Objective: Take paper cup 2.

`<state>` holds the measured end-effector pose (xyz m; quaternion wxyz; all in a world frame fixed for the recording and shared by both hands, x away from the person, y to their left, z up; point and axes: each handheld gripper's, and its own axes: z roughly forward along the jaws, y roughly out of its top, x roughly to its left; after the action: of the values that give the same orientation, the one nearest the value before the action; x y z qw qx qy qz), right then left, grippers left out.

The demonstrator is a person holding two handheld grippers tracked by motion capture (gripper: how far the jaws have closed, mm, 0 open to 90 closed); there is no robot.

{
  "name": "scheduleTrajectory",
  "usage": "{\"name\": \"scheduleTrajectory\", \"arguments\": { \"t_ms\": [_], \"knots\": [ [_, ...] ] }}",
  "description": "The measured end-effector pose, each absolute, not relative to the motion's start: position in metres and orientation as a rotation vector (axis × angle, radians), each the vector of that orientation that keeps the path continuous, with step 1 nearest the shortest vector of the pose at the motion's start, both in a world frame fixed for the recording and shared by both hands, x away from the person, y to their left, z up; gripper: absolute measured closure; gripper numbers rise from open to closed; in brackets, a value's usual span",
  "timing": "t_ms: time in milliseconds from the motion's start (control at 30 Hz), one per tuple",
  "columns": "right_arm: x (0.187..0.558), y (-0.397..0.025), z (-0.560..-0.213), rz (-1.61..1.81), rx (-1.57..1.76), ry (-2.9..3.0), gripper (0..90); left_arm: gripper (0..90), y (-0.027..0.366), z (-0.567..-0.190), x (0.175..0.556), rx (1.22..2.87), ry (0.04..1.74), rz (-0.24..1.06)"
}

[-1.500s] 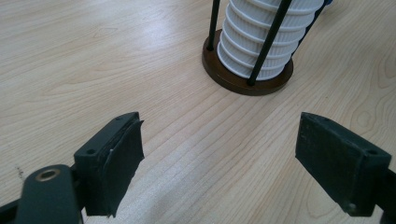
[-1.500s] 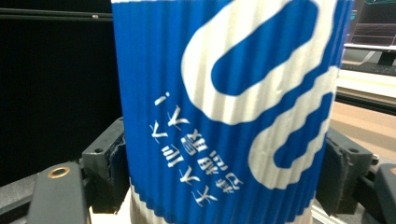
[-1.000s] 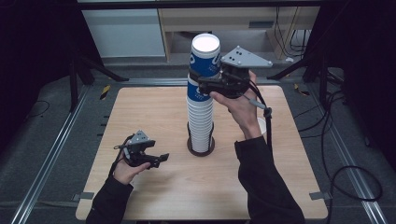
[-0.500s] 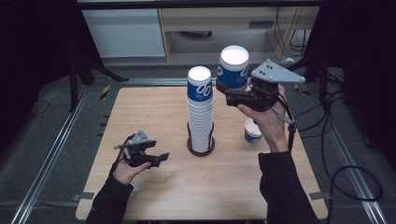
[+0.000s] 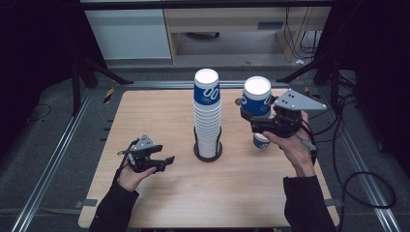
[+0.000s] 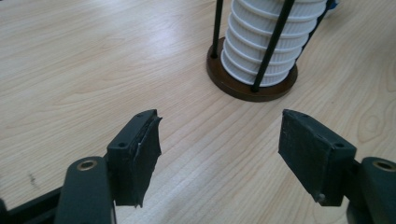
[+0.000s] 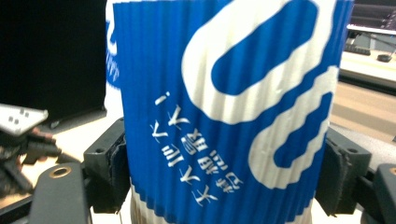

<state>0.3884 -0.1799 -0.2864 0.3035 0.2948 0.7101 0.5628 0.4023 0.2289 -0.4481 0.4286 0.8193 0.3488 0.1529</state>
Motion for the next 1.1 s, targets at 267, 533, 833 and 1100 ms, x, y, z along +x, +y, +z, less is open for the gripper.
{"name": "scheduleTrajectory", "arguments": {
  "t_ms": [267, 533, 833, 1100],
  "knots": [
    [0.377, -0.19, -0.316, 1.46, 0.795, 1.95, 21.0, 27.5, 0.224, -0.447, 0.4, 2.043, 0.859, 0.363],
    [0.375, -0.192, -0.343, 1.453, 0.804, 2.012, 21.0, 28.3, 0.224, -0.442, 0.398, 2.005, 0.86, 0.361],
    [0.373, -0.184, -0.362, 1.437, 0.781, 2.078, 20.9, 32.6, 0.223, -0.437, 0.396, 1.994, 0.862, 0.371],
    [0.373, -0.17, -0.374, 1.408, 0.735, 2.157, 20.8, 31.7, 0.221, -0.434, 0.394, 1.99, 0.846, 0.345]
  ]
}}
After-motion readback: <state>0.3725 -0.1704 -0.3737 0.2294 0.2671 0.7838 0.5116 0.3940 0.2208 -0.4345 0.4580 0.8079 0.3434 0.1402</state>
